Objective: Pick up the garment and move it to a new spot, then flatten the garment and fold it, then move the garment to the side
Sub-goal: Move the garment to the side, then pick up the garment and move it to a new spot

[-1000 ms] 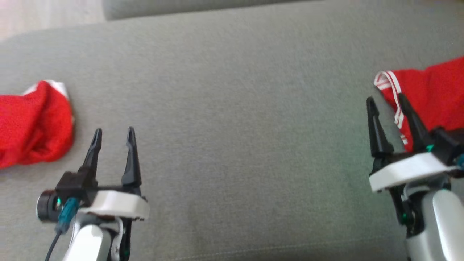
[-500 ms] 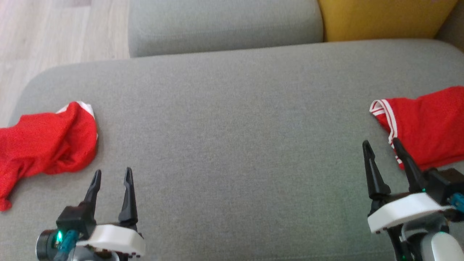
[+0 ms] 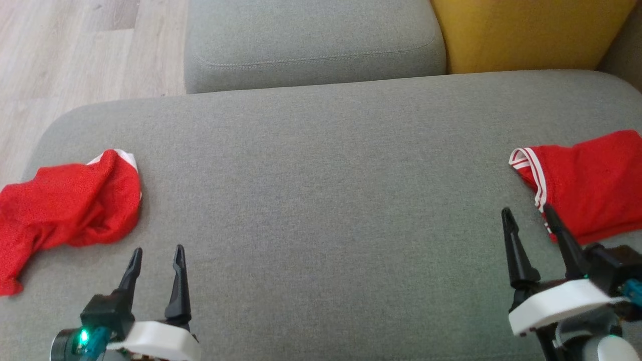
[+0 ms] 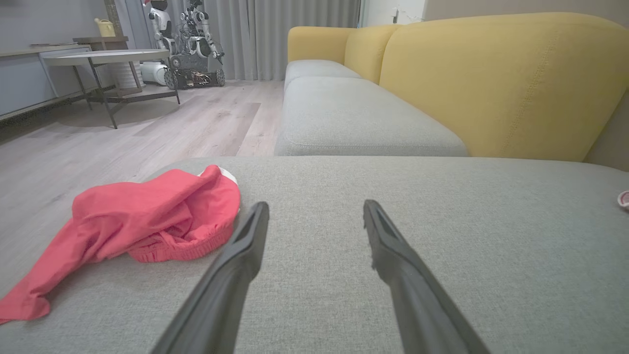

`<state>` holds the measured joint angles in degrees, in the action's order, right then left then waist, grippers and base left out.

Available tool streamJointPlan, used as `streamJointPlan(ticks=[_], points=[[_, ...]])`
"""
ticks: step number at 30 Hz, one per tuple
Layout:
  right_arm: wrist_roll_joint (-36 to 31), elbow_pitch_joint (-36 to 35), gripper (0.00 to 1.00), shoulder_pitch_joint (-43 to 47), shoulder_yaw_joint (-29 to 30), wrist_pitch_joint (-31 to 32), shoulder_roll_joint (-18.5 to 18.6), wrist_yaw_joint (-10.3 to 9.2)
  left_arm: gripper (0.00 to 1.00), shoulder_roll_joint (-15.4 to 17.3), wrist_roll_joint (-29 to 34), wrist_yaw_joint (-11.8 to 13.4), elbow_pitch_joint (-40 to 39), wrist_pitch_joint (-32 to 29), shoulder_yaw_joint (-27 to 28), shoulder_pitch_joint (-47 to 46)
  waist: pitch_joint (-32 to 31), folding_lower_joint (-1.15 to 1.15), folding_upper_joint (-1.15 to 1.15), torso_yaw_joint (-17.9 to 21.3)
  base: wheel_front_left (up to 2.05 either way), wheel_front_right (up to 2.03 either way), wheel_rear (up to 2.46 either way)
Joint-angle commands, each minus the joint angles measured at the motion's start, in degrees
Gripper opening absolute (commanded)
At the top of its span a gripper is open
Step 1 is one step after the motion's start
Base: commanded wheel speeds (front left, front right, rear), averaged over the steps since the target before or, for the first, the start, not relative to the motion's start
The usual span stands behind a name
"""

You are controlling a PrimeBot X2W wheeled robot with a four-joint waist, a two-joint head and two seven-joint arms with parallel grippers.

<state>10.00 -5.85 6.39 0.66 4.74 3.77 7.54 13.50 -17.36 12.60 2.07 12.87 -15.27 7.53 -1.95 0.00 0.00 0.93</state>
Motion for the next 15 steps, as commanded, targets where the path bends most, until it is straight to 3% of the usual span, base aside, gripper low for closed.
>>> streamJointPlan(ticks=[1,15], points=[[-0.4,-2.4,1.00,-1.2,-1.3,0.4,0.0,-0.05,1.00,1.1,-0.1,0.3,-2.0,0.0,2.0,-2.4,0.0,0.00,0.00,0.0,0.00,0.00,0.00],[-0.8,-2.5,1.00,-1.1,-1.2,0.7,-0.3,-0.05,1.00,1.4,-0.4,0.5,-1.9,-0.1,1.5,-2.6,0.0,0.00,0.00,0.8,0.00,0.00,0.00]])
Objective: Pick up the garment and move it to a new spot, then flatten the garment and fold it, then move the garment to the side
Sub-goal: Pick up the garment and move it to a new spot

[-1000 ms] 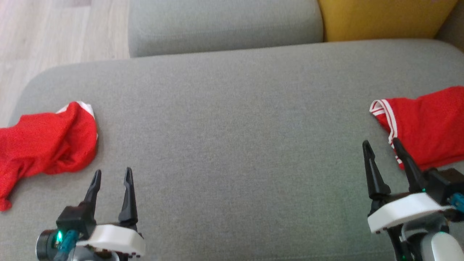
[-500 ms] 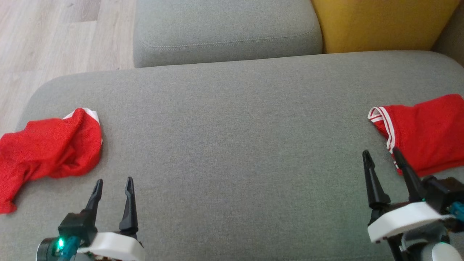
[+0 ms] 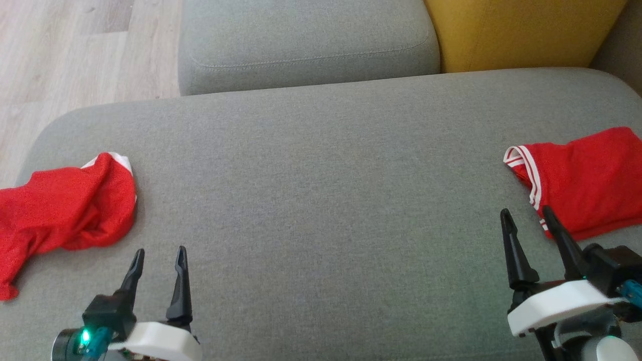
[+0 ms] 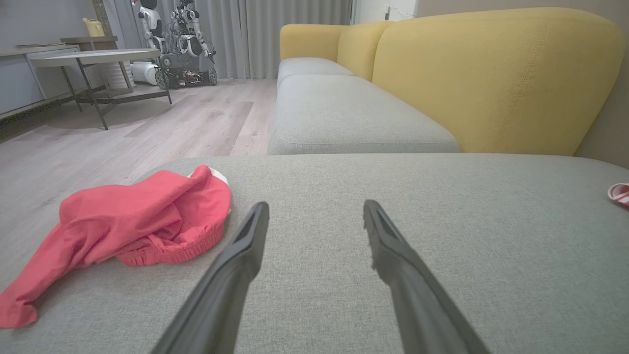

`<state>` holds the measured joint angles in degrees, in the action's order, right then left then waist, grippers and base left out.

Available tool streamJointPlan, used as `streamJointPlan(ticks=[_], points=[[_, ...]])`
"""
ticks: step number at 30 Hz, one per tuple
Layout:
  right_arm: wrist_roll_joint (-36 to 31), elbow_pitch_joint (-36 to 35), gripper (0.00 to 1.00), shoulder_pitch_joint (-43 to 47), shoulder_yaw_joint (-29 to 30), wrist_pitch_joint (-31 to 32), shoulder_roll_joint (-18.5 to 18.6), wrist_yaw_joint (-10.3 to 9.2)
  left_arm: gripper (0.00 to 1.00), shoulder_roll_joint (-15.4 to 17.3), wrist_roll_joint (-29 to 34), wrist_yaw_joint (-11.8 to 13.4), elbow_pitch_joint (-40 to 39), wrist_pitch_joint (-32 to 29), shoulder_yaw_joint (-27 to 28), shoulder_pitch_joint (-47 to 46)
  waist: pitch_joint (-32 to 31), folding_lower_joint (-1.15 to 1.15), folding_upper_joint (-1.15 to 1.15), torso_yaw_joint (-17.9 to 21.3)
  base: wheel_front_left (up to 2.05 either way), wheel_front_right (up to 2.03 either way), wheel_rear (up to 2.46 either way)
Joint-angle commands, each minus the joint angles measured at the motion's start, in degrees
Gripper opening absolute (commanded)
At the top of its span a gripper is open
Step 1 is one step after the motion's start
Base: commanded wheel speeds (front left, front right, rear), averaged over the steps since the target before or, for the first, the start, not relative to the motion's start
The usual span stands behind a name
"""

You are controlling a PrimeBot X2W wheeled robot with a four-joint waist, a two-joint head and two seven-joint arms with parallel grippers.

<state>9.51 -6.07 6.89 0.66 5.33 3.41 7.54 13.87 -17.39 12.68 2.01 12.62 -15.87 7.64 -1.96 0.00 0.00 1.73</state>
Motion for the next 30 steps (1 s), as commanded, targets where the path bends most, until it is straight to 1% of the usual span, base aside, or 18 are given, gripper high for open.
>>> streamJointPlan(ticks=[1,9,15,20,28,29,30], points=[[-0.3,-2.3,1.00,-1.6,-1.2,0.1,0.0,-0.05,1.00,1.1,-0.4,0.5,-1.8,0.1,2.0,-2.7,0.0,0.00,0.00,0.0,0.00,0.00,0.00],[-0.2,-2.0,1.00,-1.4,-1.2,0.1,-0.1,-0.05,1.00,1.2,-0.5,0.6,-1.8,0.0,1.6,-3.0,0.0,0.00,0.00,-0.5,0.00,0.00,0.00],[-0.2,-2.2,1.00,-1.2,-1.2,0.2,-0.2,-0.05,1.00,1.2,-0.6,0.9,-1.6,0.0,1.6,-3.8,0.1,0.00,0.00,-3.0,0.00,0.00,0.00],[0.0,-2.4,1.00,-2.1,-2.5,0.4,-0.1,-0.05,1.00,1.3,-0.8,1.4,-1.9,0.4,2.4,-4.6,-0.1,0.00,0.00,-7.5,0.00,0.00,0.00],[0.1,-2.9,1.00,-1.9,-4.0,0.6,-0.2,-0.05,1.00,1.4,-1.3,1.9,-2.4,1.0,3.6,-5.5,-0.3,0.00,0.00,-17.1,0.00,0.00,0.00],[0.1,-2.9,1.00,-1.9,-4.0,0.6,-0.2,-0.05,1.00,1.4,-1.3,1.9,-2.4,1.0,3.6,-5.5,-0.3,0.00,0.00,-17.1,0.00,0.00,0.00],[0.1,-2.9,1.00,-1.9,-4.0,0.6,-0.2,-0.05,1.00,1.4,-1.4,1.9,-2.4,1.1,3.7,-5.6,-0.2,0.00,0.00,-18.3,0.00,0.00,0.00]])
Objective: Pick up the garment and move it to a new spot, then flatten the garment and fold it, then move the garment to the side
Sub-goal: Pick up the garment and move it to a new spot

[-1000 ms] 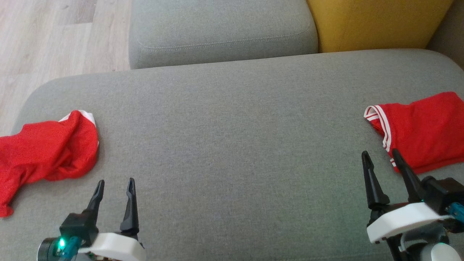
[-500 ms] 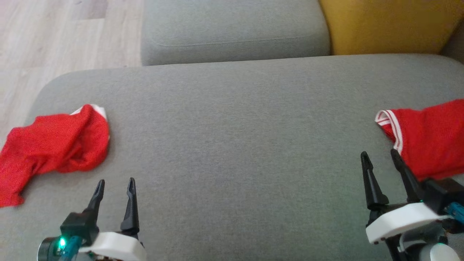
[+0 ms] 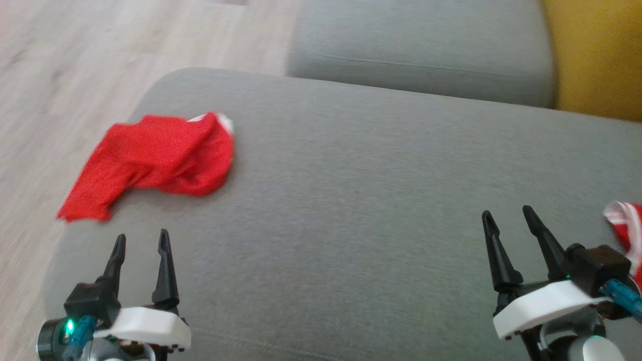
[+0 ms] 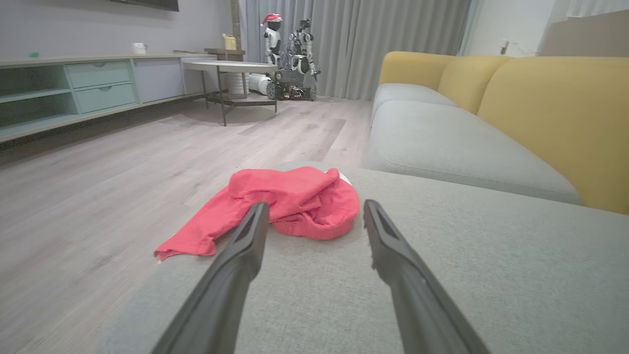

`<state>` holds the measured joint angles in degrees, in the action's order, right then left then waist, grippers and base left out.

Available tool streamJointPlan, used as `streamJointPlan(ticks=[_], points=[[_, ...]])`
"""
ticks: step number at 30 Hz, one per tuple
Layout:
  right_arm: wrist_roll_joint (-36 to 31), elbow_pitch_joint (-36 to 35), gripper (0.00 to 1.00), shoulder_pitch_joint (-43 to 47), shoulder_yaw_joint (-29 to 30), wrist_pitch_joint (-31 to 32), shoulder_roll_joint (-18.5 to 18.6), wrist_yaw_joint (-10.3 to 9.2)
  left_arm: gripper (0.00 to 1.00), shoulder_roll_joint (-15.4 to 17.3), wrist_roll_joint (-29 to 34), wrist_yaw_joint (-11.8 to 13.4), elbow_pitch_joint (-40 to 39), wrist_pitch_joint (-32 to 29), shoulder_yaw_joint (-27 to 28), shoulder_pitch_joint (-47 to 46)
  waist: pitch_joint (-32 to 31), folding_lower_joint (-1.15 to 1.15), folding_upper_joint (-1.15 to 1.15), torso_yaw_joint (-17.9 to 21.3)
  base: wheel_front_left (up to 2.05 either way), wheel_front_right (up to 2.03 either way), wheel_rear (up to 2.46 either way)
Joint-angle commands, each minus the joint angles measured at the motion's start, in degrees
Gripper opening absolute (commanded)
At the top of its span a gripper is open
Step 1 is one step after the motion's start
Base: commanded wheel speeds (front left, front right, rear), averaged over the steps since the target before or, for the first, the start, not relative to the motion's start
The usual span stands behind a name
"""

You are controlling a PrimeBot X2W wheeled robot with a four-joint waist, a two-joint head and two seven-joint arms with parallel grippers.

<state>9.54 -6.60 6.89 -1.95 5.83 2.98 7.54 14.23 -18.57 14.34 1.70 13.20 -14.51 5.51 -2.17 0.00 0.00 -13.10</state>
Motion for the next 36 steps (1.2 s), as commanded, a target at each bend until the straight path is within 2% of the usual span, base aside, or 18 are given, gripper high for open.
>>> streamJointPlan(ticks=[1,8,19,26,36], points=[[0.1,-2.4,1.00,-2.0,-1.6,0.2,0.2,-0.05,1.00,1.1,-0.2,0.2,-2.1,0.6,2.5,-3.5,0.0,0.00,0.00,-4.4,0.00,0.00,0.00],[0.2,-2.1,1.00,-2.2,-2.2,0.2,0.1,-0.05,1.00,1.5,-0.4,0.3,-2.3,1.0,3.2,-3.7,0.2,0.00,0.00,-8.9,0.00,0.00,0.00],[-0.2,-1.9,1.00,-3.0,-2.7,0.4,0.0,-0.05,1.00,1.5,-1.0,-0.2,-2.3,1.4,3.7,-4.3,0.8,0.00,0.00,-9.7,0.00,0.00,0.00],[-0.2,-3.3,1.00,-4.8,-3.0,1.7,0.9,-0.05,1.00,0.7,-0.3,-0.9,0.1,1.6,3.7,-9.7,5.9,0.00,0.00,-7.2,0.00,0.00,0.00],[0.0,-8.1,1.00,-12.1,-4.5,4.5,5.4,-0.05,1.00,0.6,0.2,-3.5,10.4,1.8,6.4,-27.9,21.7,0.00,0.00,-0.3,0.00,0.00,0.00]])
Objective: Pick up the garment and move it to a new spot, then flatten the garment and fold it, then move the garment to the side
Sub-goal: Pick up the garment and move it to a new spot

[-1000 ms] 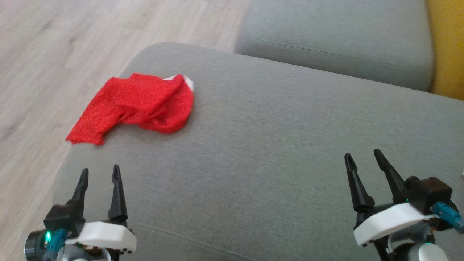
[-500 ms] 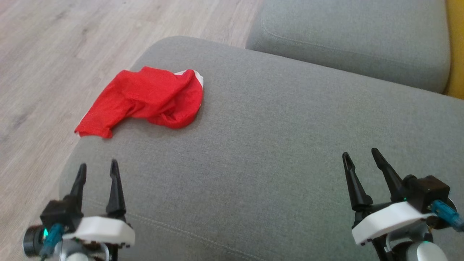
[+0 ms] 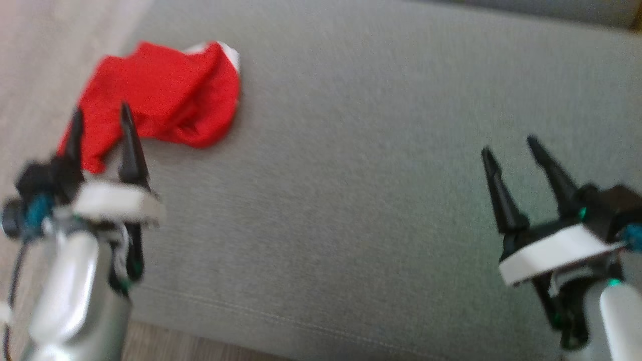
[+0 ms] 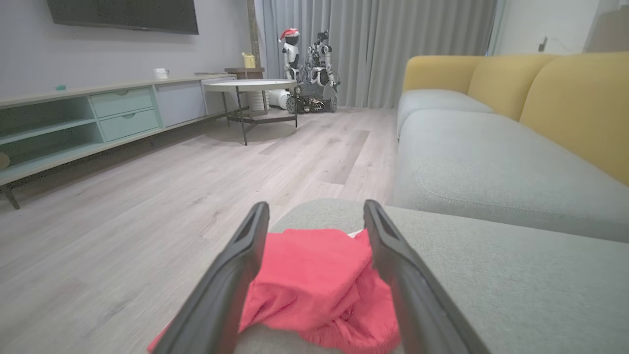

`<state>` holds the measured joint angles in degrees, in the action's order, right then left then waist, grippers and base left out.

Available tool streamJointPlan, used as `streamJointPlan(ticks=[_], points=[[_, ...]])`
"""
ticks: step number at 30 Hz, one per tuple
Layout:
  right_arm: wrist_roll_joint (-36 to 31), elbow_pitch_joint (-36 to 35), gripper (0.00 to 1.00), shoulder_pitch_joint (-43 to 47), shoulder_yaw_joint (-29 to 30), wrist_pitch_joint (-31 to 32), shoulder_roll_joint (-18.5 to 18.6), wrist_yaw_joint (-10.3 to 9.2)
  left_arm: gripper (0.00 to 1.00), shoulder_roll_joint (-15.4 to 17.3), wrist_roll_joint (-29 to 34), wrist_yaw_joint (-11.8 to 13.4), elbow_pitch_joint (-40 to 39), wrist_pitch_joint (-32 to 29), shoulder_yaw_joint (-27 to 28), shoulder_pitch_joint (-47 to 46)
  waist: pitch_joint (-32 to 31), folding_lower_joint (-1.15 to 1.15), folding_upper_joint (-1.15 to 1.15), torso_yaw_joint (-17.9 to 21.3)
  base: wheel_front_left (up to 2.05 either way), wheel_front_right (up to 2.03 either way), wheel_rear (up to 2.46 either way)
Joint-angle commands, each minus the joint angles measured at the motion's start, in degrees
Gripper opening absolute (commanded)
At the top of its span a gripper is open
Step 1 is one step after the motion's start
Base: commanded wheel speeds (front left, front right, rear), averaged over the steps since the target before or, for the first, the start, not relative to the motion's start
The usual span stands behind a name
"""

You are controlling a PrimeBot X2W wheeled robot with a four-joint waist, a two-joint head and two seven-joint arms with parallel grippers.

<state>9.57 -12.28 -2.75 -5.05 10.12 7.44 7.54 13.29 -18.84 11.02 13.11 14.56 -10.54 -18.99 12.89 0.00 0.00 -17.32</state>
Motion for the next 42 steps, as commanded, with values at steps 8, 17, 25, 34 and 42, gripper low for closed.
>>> streamJointPlan(ticks=[8,17,25,34,42], points=[[0.9,-3.0,1.00,-7.4,-2.9,0.2,3.9,-0.05,1.00,5.4,0.8,-5.4,15.3,0.4,4.3,-17.7,14.9,0.00,0.00,7.9,0.00,0.00,0.00],[2.0,-0.6,1.00,-9.8,-3.8,-1.8,4.1,-0.05,1.00,11.1,1.3,-10.8,38.8,-2.0,3.2,-27.5,16.8,0.00,0.00,11.2,0.00,0.00,0.00],[2.5,0.5,1.00,-10.0,-3.8,-2.3,4.0,-0.05,0.00,14.1,4.3,-13.6,48.3,-2.5,-0.6,-31.0,16.1,0.00,0.00,11.6,0.00,0.00,0.00],[2.5,1.1,1.00,-8.3,-1.8,-3.0,3.0,-0.05,0.00,14.6,5.4,-10.1,32.4,0.4,2.0,-28.7,11.5,0.00,0.00,9.5,0.00,0.00,0.00],[2.9,2.7,1.00,-5.8,-1.3,-3.7,0.8,-0.05,0.00,13.0,6.0,-9.2,7.5,0.4,9.2,-14.8,4.3,0.00,0.00,9.2,0.00,0.00,0.00]])
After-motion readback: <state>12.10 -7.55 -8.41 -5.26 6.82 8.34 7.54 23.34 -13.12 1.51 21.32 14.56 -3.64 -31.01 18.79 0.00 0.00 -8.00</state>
